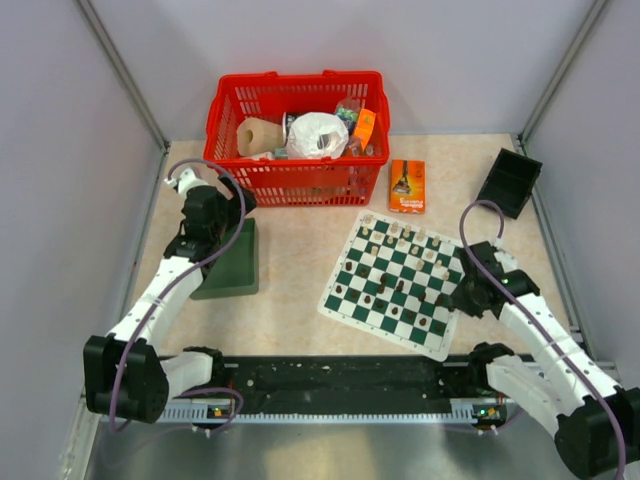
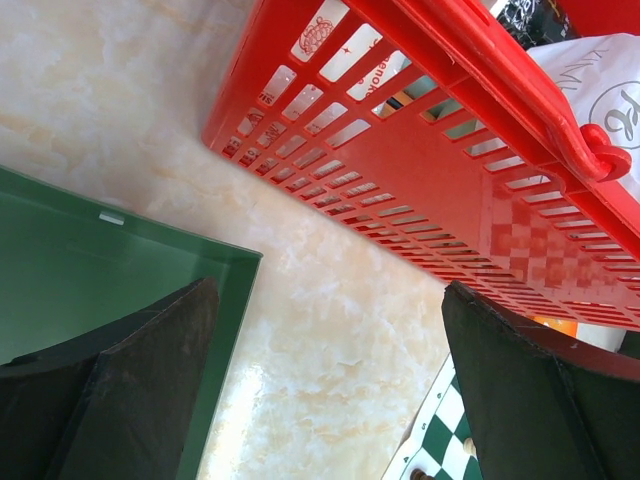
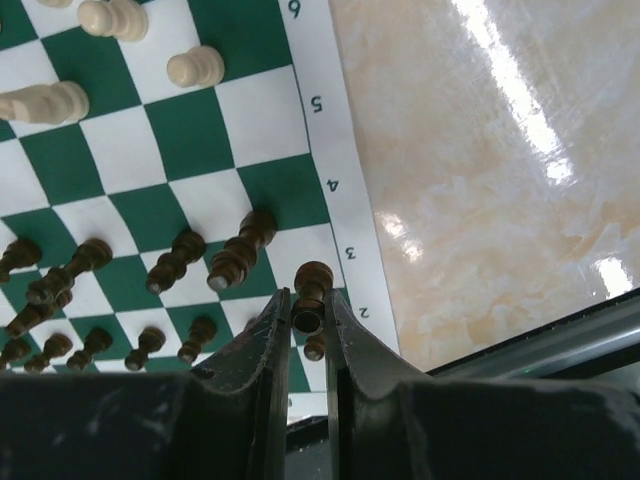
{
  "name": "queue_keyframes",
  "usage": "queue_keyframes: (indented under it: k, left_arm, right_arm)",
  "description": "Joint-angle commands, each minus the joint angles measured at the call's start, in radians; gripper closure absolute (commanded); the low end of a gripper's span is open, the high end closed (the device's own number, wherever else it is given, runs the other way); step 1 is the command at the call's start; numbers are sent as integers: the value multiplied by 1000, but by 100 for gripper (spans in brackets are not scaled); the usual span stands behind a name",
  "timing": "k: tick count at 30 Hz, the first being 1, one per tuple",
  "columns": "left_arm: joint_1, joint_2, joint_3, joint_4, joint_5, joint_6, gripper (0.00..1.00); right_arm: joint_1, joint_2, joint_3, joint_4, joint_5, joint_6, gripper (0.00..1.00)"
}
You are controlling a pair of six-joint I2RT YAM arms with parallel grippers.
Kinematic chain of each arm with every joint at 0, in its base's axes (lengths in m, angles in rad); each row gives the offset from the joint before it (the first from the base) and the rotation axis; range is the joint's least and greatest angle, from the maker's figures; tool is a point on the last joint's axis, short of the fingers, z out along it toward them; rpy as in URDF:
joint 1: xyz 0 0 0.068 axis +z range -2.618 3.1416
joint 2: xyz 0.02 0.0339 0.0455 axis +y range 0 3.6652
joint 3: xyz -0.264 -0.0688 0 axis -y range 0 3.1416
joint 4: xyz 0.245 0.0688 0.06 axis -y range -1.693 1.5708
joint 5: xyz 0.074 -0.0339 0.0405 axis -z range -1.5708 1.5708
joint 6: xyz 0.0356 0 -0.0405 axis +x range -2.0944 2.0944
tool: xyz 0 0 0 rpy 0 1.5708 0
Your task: Set up the chess pieces on the board
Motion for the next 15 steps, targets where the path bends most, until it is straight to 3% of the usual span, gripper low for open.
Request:
queue_keyframes:
  k: [1,15]
  left_arm:
    - [5,9,-5,51,15,-11,1]
    - [5,6,-2,51,9,-10,1]
  right_arm:
    - [14,-19,55,-46,-84,-18,96]
    - [195,-25,96,-125,-126,5,98]
